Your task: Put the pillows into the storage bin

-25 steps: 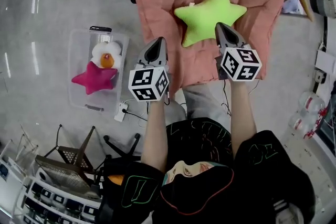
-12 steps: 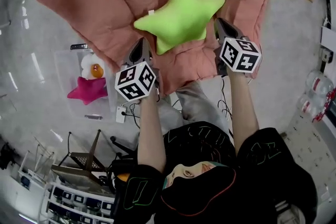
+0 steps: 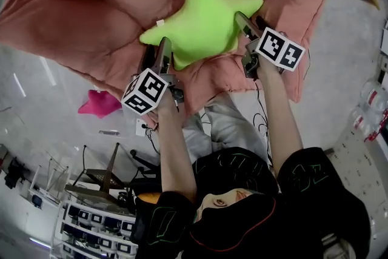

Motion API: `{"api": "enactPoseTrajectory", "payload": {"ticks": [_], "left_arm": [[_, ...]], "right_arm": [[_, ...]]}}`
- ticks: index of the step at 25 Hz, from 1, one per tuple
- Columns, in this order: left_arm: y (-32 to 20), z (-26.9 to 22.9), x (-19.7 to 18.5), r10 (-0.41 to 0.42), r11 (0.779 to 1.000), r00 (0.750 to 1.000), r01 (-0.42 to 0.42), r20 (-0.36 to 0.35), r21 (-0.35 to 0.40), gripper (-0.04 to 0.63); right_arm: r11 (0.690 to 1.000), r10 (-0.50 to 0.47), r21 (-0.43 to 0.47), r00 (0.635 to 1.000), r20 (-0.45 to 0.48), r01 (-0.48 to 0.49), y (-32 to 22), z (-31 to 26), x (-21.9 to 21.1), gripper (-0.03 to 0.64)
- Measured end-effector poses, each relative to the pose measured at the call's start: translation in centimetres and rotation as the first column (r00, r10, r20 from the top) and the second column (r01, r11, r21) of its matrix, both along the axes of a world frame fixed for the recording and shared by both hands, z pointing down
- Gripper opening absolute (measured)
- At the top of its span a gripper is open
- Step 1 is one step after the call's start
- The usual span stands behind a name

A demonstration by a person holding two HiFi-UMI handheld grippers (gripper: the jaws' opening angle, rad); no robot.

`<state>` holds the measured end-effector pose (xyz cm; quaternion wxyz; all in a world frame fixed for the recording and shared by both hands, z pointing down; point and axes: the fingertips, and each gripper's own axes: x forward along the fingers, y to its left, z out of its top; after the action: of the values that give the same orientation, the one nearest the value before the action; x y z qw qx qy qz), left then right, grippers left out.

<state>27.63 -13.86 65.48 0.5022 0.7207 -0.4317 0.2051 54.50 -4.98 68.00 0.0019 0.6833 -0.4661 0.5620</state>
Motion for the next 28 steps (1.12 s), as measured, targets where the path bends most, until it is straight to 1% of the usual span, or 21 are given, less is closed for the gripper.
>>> {"api": "enactPoseTrajectory", "payload": {"ticks": [2, 4, 7, 9, 10, 11, 15, 18, 20, 23, 26, 28], "left_arm": [[0.0, 1.0, 0.3, -0.029, 0.999, 0.999, 0.029, -0.017, -0.026, 0.323], [-0.1, 1.3, 0.9, -0.051, 0.998, 0.998, 0.050, -0.040, -0.035, 0.322], [-0.4, 1.5, 1.4, -0.079, 0.996, 0.993, 0.075, -0.083, -0.041, 0.306], [-0.8, 2.2, 1.8, -0.091, 0.995, 0.990, 0.086, -0.111, -0.044, 0.288], [-1.0, 2.5, 2.0, -0.092, 0.995, 0.988, 0.087, -0.121, -0.042, 0.277], [-1.2, 2.6, 2.0, -0.087, 0.996, 0.988, 0.083, -0.126, -0.036, 0.262], [-1.6, 2.4, 1.7, -0.066, 0.998, 0.992, 0.067, -0.108, -0.003, 0.196], [-1.0, 1.7, 1.8, -0.068, 0.998, 0.992, 0.068, -0.107, -0.003, 0.169], [-0.8, 0.4, 1.6, -0.062, 0.998, 0.992, 0.065, -0.110, 0.022, 0.167], [-0.1, -4.1, 0.8, -0.078, 0.993, 0.986, 0.090, -0.146, 0.079, 0.167], [0.8, -10.2, -1.8, -0.096, 0.983, 0.978, 0.123, -0.187, 0.134, 0.170], [1.1, -12.7, -2.9, -0.110, 0.975, 0.971, 0.148, -0.213, 0.168, 0.172]], "right_arm": [[0.999, 0.030, 0.027, 0.998, 0.061, -0.031, -0.4, 0.6, -0.1, 0.348], [0.997, 0.038, 0.065, 0.993, 0.111, -0.045, -0.6, 0.7, -0.1, 0.348], [0.991, 0.027, 0.124, 0.982, 0.187, -0.051, -1.1, 0.9, -0.2, 0.348], [0.986, 0.017, 0.156, 0.976, 0.217, -0.052, -1.7, 1.5, -0.3, 0.347], [0.984, 0.010, 0.169, 0.975, 0.224, -0.048, -2.0, 1.6, -0.3, 0.339], [0.983, -0.001, 0.178, 0.974, 0.226, -0.041, -2.2, 1.7, -0.5, 0.315], [0.983, -0.045, 0.181, 0.978, 0.205, 0.007, -2.7, 0.9, -1.5, 0.218], [0.982, -0.073, 0.184, 0.981, 0.177, 0.040, -2.6, -0.1, -1.7, 0.194], [0.975, -0.101, 0.213, 0.983, 0.156, 0.066, -2.7, -1.8, -1.7, 0.183], [0.956, -0.132, 0.276, 0.984, 0.117, 0.096, -2.6, -6.7, -2.3, 0.183], [0.934, -0.161, 0.334, 0.985, 0.065, 0.131, -2.5, -13.4, -4.6, 0.183], [0.919, -0.179, 0.363, 0.983, 0.030, 0.156, -2.7, -16.3, -5.5, 0.184]]}}
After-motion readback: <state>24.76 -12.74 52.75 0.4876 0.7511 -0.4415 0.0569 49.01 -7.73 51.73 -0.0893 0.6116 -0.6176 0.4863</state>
